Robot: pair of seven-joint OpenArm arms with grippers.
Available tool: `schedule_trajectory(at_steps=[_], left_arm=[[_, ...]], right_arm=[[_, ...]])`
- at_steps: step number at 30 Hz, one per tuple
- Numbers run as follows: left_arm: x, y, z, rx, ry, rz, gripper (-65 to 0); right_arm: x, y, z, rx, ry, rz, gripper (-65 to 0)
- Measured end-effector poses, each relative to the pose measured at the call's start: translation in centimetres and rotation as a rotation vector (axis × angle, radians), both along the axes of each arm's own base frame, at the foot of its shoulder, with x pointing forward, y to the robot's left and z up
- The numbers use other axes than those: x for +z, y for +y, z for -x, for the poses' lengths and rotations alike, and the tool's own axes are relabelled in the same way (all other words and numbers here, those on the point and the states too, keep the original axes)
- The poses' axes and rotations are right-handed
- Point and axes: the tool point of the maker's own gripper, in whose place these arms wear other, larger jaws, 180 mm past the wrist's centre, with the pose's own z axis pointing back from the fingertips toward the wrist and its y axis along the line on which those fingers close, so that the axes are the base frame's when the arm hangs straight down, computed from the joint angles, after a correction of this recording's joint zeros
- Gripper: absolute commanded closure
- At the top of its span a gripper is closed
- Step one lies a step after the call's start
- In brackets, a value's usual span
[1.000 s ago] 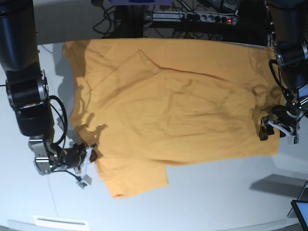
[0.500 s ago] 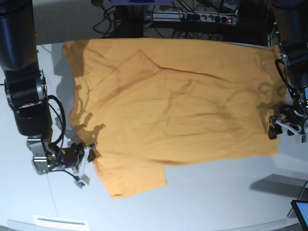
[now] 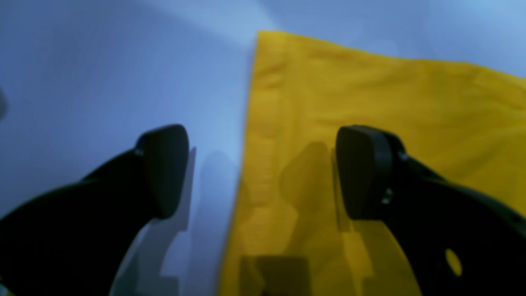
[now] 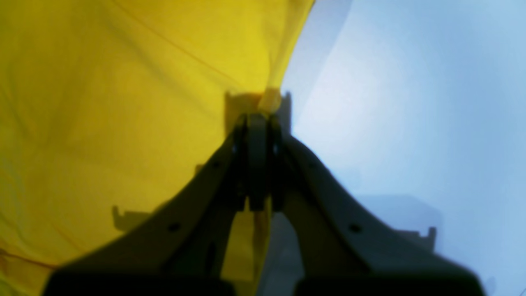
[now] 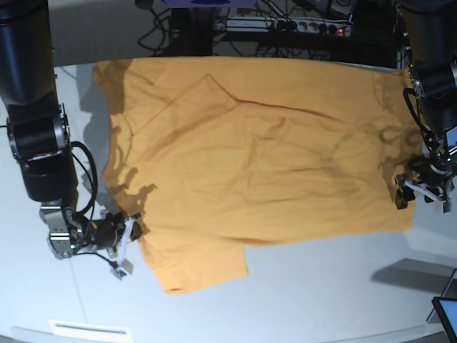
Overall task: Fold the T-shirt properly
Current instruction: 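Hold both side edges with the grippers, adjusting the left gripper's grasp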
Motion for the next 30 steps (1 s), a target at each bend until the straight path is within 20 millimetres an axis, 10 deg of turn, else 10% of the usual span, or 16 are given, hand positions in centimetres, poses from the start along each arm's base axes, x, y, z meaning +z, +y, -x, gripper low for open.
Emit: schedule_trajectory(at_steps=[6,30], left_arm=[[-0.9,-2.7,0.0,-0.110,0.037,0.055,-54.8],[-0.8,-2.8,-0.1,-0.107,0.033,0.063,-54.1]], right_arm=[[0.0,0.0,0.1,0.000,0.004,0.001,-0.3],[0.0,0.0,0.1,-0.001,0.006,0.000,-0.3]])
